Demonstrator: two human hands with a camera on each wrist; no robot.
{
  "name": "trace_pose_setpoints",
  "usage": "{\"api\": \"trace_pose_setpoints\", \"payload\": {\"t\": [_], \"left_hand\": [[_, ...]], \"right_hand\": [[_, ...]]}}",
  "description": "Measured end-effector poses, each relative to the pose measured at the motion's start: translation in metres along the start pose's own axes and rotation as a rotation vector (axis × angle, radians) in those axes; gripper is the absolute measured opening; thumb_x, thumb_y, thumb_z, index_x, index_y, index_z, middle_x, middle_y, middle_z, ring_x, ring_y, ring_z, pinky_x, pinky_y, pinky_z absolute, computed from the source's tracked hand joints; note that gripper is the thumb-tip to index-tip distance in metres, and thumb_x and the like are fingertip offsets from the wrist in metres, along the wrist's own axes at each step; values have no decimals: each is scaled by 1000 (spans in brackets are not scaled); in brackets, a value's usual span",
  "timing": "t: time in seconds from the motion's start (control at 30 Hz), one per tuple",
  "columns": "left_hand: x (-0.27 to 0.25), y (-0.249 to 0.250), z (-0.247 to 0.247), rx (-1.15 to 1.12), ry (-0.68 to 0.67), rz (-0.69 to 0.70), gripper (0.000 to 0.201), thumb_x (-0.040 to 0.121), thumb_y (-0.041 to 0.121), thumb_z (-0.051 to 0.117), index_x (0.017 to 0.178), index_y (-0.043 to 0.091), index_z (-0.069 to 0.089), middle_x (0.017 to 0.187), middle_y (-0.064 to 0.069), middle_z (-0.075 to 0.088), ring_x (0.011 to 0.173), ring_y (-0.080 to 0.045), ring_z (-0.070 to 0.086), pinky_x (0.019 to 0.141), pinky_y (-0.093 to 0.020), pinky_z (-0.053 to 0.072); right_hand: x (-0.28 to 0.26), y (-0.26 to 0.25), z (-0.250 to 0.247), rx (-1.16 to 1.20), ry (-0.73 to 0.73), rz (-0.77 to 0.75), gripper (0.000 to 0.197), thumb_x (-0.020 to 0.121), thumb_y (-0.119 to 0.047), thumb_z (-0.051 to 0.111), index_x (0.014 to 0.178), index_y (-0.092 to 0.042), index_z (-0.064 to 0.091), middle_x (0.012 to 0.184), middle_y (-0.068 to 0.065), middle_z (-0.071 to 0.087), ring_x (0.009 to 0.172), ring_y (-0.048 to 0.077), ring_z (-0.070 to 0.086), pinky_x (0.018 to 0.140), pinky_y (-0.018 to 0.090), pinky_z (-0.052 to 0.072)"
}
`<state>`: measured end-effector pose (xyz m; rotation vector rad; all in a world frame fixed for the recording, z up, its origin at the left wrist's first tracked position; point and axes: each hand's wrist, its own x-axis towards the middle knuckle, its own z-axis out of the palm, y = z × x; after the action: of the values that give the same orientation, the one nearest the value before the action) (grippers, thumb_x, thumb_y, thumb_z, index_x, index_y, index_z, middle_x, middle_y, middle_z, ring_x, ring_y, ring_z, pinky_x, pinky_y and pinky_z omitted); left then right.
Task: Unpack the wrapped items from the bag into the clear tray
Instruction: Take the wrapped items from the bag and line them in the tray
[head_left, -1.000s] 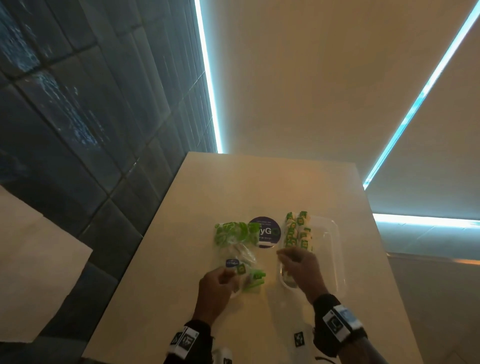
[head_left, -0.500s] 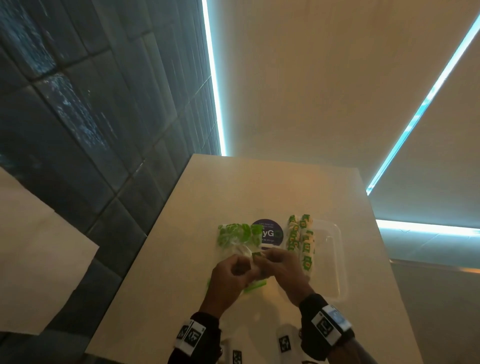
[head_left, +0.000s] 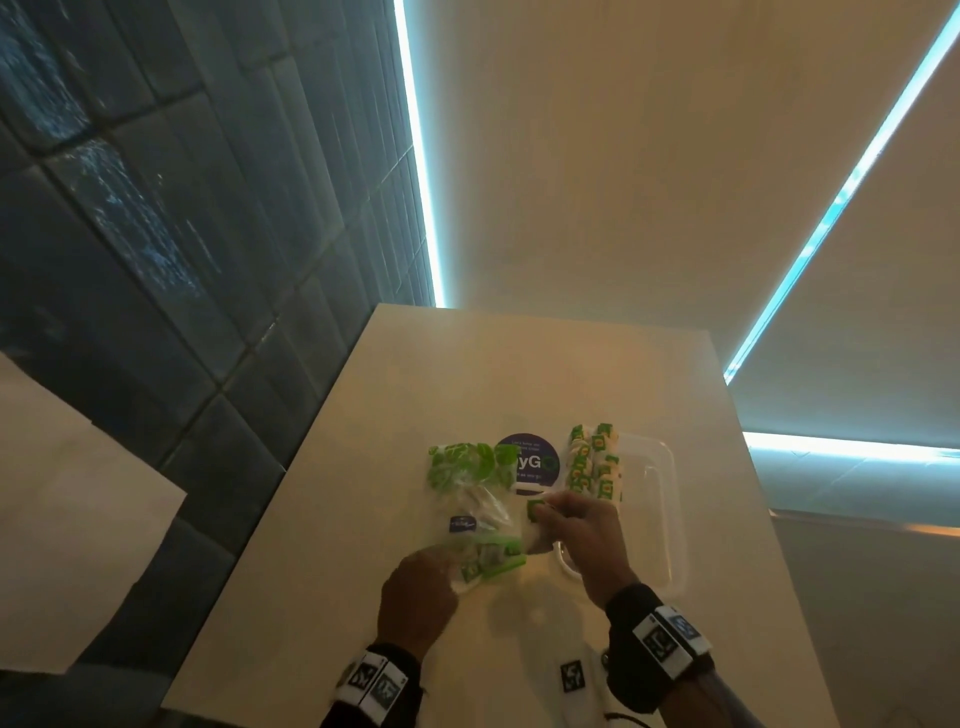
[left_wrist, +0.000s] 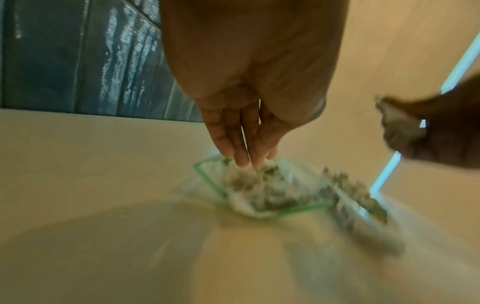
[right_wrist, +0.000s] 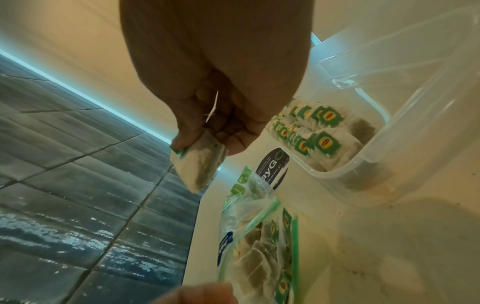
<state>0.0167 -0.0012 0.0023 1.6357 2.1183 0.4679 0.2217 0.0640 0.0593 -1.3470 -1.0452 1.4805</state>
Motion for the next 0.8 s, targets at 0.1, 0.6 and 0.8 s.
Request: {"api": "trace_pose_setpoints", "payload": {"t": [0.1,0.6,0.8], "left_hand": [[-4,-16,23,190,-96,71,55,78,24,50,132,36,53,134,8,56,115,-18,58,96,-29,50],[17,0,27,214,-36,15,33,93,31,43,119,32,63,118,2,64,111,-20,59,89,-34,50],[12,10,9,-291,80,-68,14,83,39,69,81,26,76,76,10,73,75,-10,67,66,-28,53]], "right_hand": [[-3,-1,-3,13,-23,5,9,84,3,66,83,11,67,86,27,65,76,32,63,63,39,57],[-2,-4,-13,75,-32,68,17,85,0,65,93,15,66,92,24,67,86,34,63,82,55,54],[0,1,-10,78,-112,182,14,83,-2,69,91,9,64,92,22,66,86,34,66,74,46,60]]}}
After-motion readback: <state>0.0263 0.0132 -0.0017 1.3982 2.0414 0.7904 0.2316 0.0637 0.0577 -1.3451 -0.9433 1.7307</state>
